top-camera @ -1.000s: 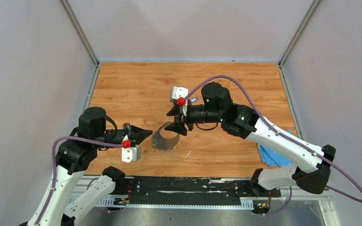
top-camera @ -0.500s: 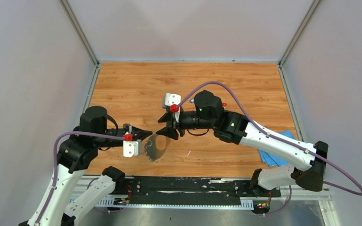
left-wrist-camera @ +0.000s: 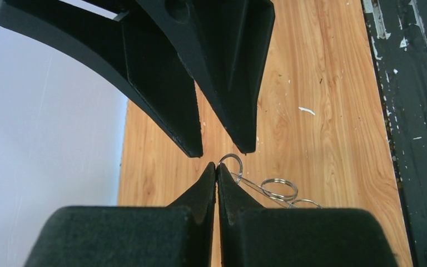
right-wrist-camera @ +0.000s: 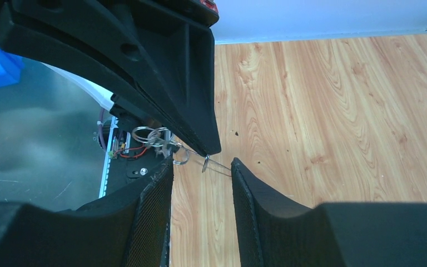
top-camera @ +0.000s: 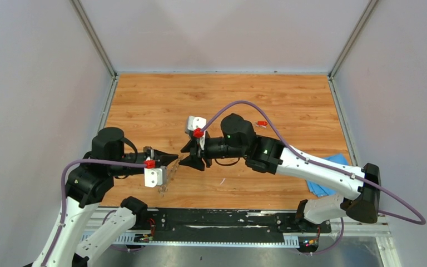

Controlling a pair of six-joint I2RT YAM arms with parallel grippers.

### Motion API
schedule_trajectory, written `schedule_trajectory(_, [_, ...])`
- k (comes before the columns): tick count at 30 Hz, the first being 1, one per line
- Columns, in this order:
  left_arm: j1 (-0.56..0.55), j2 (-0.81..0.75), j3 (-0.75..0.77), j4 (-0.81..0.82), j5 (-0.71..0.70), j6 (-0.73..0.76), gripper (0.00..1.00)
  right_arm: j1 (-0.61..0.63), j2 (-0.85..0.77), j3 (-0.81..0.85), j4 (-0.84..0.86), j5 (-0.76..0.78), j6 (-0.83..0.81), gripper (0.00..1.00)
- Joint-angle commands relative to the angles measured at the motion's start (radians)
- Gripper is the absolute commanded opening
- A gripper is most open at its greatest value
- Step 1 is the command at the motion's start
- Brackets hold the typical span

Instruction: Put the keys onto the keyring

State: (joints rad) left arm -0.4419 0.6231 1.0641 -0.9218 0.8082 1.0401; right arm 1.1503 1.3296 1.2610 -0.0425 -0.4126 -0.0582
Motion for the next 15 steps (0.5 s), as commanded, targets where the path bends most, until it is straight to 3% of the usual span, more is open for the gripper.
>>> schedule_trajectory(1, [-0.006,-0.008,0.013,0.011,-0.009,-0.002,0.0,0.026,0.026,-0.006,0.032,0.039,0.004,0.44])
schedule_trajectory(8, [-0.006,-0.014,0.021,0.011,-0.002,-0.003,0.0,0.032,0.042,0.002,0.025,0.059,-0.014,0.31])
schedule_trajectory(15, [-0.006,-0.014,0.035,0.012,0.023,-0.008,0.0,0.035,0.061,0.012,0.035,0.082,-0.021,0.12])
